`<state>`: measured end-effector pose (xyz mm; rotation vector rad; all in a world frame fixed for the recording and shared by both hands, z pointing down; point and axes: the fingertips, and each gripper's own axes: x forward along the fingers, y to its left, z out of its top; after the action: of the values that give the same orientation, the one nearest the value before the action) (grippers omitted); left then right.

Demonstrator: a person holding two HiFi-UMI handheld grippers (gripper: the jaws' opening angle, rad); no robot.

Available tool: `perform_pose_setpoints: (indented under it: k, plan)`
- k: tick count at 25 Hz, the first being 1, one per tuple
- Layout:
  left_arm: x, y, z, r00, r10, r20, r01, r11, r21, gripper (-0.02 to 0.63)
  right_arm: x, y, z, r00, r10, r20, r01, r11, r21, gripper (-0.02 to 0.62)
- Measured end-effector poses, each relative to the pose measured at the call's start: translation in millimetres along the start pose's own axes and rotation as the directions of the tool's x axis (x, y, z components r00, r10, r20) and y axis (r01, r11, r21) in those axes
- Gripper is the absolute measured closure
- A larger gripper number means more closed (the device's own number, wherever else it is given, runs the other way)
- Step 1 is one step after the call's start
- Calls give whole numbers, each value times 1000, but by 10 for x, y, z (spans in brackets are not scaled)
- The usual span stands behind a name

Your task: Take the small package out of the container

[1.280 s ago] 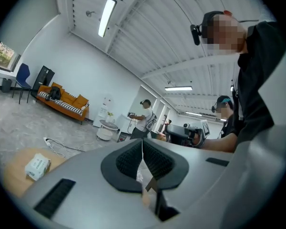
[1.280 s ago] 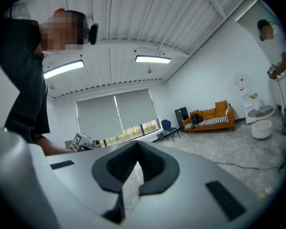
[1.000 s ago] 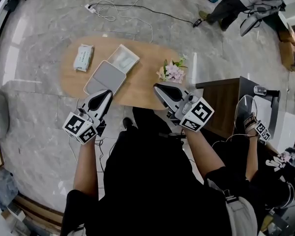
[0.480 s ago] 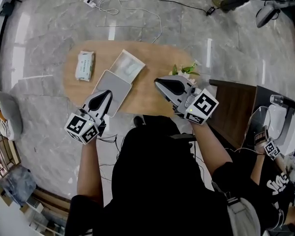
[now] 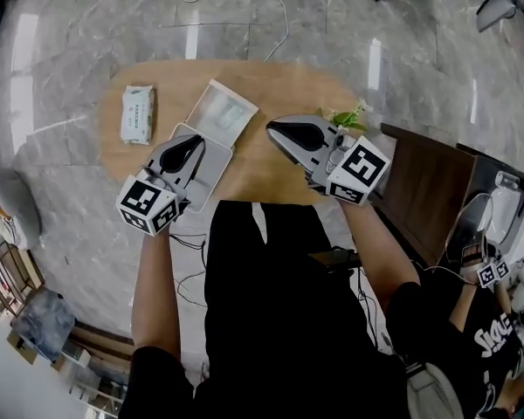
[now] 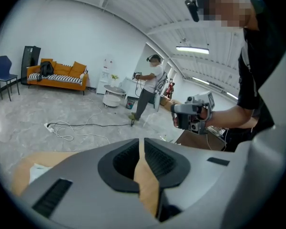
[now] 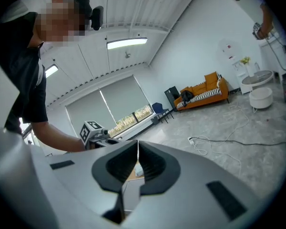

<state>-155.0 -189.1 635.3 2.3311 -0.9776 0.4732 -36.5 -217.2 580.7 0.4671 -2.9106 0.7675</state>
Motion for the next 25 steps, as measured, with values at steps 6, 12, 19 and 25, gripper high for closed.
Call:
perform_pose_setpoints:
  k: [6,12,19,25]
  plan:
    - [500,434,-450,989,-47,-137,48,999,7,528,286,-344,-260,999,-32,-28,33,999,22,581]
    - [967,836,-996,950,-42,-311,48,999,12,506,419,-636,-441,996,-91,-13,92,995,45,581]
    - [1304,1167,-1461,900,-12,-436,30,999,34,476,524,-875,-745,991,-134,-12,134,988,72,581]
    - [1512,1249,-1740,850,4,-527,24,999,47,463,604,-914,-931,992,-122,-30,125,989,82,581]
